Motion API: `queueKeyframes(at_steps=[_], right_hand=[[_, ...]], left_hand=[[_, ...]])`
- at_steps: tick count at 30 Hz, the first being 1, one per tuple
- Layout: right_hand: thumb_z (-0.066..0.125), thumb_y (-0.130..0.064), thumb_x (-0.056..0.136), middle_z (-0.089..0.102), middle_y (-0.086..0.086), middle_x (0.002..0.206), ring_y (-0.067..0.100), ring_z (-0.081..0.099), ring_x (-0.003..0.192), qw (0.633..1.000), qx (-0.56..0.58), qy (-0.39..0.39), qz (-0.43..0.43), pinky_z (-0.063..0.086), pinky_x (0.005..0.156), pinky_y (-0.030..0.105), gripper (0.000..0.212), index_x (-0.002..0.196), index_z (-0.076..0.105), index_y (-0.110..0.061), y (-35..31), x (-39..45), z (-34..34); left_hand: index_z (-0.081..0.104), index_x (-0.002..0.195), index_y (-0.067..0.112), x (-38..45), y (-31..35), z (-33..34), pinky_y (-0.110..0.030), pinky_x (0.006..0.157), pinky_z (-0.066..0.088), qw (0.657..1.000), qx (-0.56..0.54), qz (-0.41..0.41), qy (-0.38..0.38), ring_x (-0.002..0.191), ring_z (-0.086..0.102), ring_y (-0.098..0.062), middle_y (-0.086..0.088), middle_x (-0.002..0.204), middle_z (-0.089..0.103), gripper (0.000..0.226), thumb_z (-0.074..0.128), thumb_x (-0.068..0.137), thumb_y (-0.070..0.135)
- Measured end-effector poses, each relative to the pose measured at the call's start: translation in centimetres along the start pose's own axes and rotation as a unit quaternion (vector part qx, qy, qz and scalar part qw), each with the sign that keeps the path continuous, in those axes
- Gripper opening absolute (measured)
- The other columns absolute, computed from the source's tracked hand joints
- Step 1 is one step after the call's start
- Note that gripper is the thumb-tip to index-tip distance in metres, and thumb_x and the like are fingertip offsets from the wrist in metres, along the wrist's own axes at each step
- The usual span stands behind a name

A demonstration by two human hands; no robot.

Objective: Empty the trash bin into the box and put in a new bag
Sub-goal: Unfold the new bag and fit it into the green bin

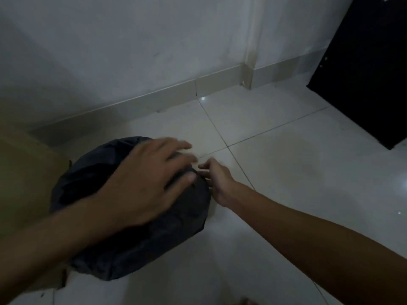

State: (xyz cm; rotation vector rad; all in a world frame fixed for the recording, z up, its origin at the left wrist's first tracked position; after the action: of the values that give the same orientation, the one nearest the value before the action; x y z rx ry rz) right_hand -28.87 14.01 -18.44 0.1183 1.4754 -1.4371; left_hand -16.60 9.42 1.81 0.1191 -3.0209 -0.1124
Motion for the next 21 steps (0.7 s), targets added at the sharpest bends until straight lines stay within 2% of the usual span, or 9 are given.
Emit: queueKeyframes(at_steps=[3,5,7,9,12,14,17,19,21], right_hand=[[0.063,-0.038,0.090,0.079,0.005,0.099,0.021,0.073,0.088,0.992,-0.091,-0.009,-0.083,0.059,0.072,0.034,0.030,0.100,0.077,-0.013,-2.6,0.6,0.4],[0.073,-0.045,0.084,0.080,0.002,0.095,0.020,0.075,0.090,0.981,-0.159,-0.032,-0.109,0.063,0.080,0.036,0.033,0.094,0.081,-0.015,-3.2,0.6,1.1],[0.077,-0.038,0.087,0.078,0.000,0.089,0.015,0.074,0.083,0.977,-0.167,-0.062,-0.120,0.062,0.075,0.029,0.024,0.093,0.082,-0.015,-2.8,1.0,1.8],[0.073,-0.025,0.093,0.077,0.002,0.092,0.013,0.070,0.081,0.988,-0.074,-0.102,-0.089,0.059,0.073,0.026,0.015,0.100,0.079,-0.013,-2.1,1.4,2.2],[0.064,-0.027,0.098,0.069,0.015,0.131,0.030,0.064,0.123,0.974,0.118,-0.190,0.017,0.049,0.109,0.040,0.036,0.127,0.070,-0.006,-0.7,1.8,3.4],[0.057,-0.030,0.101,0.065,0.013,0.136,0.031,0.058,0.131,0.960,0.157,-0.225,0.065,0.044,0.114,0.040,0.045,0.139,0.062,-0.007,-0.1,1.2,4.2],[0.054,-0.035,0.102,0.071,0.009,0.110,0.026,0.065,0.104,0.957,0.162,-0.220,0.094,0.051,0.097,0.036,0.039,0.127,0.068,-0.009,0.7,0.8,5.0],[0.053,-0.040,0.101,0.070,0.005,0.091,0.022,0.065,0.085,0.977,0.113,-0.162,0.076,0.052,0.078,0.032,0.033,0.101,0.072,-0.013,0.9,0.7,4.4],[0.051,-0.040,0.101,0.072,0.002,0.088,0.019,0.066,0.079,0.997,-0.001,-0.074,0.009,0.050,0.072,0.031,0.036,0.097,0.074,-0.013,0.6,0.8,2.5]], left_hand=[[0.068,0.120,0.030,5.1,-4.6,-1.3,-0.032,0.100,0.042,0.997,-0.073,-0.033,-0.004,0.114,0.060,-0.015,0.007,0.122,0.068,0.027,0.047,0.105,0.036],[0.073,0.114,0.033,8.2,-7.9,-0.4,-0.025,0.094,0.042,0.987,-0.098,-0.089,-0.088,0.109,0.062,-0.011,0.009,0.118,0.071,0.022,0.054,0.103,0.032],[0.076,0.106,0.035,10.7,-10.0,1.7,-0.026,0.095,0.046,0.968,-0.102,-0.119,-0.197,0.106,0.065,-0.010,0.010,0.110,0.074,0.017,0.062,0.098,0.029],[0.079,0.103,0.033,12.2,-11.0,4.2,-0.029,0.102,0.047,0.945,-0.090,-0.136,-0.285,0.107,0.066,-0.011,0.010,0.108,0.075,0.015,0.068,0.093,0.029],[0.081,0.102,0.026,12.3,-11.6,7.8,-0.026,0.100,0.047,0.903,-0.090,-0.154,-0.390,0.103,0.066,-0.010,0.010,0.105,0.075,0.016,0.072,0.090,0.032],[0.080,0.090,0.028,12.0,-12.1,9.1,-0.024,0.092,0.047,0.888,-0.106,-0.161,-0.417,0.095,0.066,-0.008,0.014,0.097,0.074,0.010,0.071,0.092,0.031],[0.073,0.078,0.033,11.5,-13.0,10.2,-0.025,0.086,0.045,0.884,-0.109,-0.156,-0.426,0.091,0.065,-0.012,0.017,0.087,0.071,0.021,0.066,0.096,0.026],[0.074,0.080,0.026,11.1,-13.4,10.6,-0.029,0.089,0.048,0.880,-0.111,-0.173,-0.428,0.092,0.065,-0.016,0.015,0.086,0.070,0.020,0.063,0.097,0.022],[0.075,0.087,0.019,10.9,-13.4,10.9,-0.030,0.092,0.047,0.877,-0.105,-0.182,-0.433,0.093,0.063,-0.017,0.011,0.088,0.069,0.016,0.062,0.097,0.021]])
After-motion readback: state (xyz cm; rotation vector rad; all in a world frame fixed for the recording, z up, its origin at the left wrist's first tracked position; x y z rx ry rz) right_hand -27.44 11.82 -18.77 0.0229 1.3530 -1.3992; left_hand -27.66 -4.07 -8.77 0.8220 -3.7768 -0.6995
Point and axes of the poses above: each hand's wrist, its own x-axis towards the middle knuckle, its own z-axis out of the palm, y = z × x, the point moved 7 cm from there along x, towards the middle knuckle
